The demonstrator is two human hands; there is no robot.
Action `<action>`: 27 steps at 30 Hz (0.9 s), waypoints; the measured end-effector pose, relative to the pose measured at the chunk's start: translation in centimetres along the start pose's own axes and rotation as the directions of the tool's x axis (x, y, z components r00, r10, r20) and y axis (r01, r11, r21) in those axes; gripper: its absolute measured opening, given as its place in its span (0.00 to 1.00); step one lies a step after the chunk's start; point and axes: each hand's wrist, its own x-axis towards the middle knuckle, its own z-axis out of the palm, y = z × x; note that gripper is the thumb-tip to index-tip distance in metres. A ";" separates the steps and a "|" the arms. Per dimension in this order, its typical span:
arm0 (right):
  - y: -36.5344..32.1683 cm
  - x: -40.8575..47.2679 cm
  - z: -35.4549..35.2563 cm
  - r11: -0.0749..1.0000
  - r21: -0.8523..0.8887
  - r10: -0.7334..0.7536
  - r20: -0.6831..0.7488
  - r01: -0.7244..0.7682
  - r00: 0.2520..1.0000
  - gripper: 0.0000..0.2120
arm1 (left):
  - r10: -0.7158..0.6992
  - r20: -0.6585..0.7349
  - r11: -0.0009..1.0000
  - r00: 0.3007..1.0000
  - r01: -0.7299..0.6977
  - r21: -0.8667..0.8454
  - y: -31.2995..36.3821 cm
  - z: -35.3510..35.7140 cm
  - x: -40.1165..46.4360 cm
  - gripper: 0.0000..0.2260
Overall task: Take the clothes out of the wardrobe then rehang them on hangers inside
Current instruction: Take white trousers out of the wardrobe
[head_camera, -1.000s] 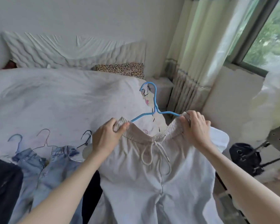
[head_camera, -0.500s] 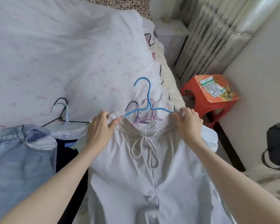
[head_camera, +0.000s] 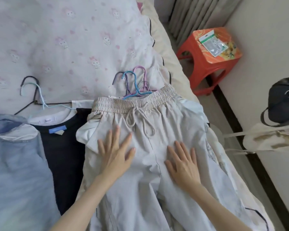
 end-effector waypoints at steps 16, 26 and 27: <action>2.5 -17.5 -9.1 0.982 -0.054 0.180 -0.050 -0.182 0.982 0.28 | 0.199 0.498 0.962 0.844 -0.264 0.064 12.6 -4.2 -11.7 0.35; 4.5 -40.2 -16.7 0.736 0.156 0.673 -0.267 -0.658 0.690 0.23 | 0.613 0.431 0.755 0.662 -0.653 -0.070 29.0 -6.1 -26.0 0.37; 4.6 -42.7 -17.3 0.700 0.179 0.710 -0.272 -0.691 0.649 0.24 | 0.648 0.442 0.714 0.620 -0.697 -0.070 30.7 -6.0 -27.9 0.37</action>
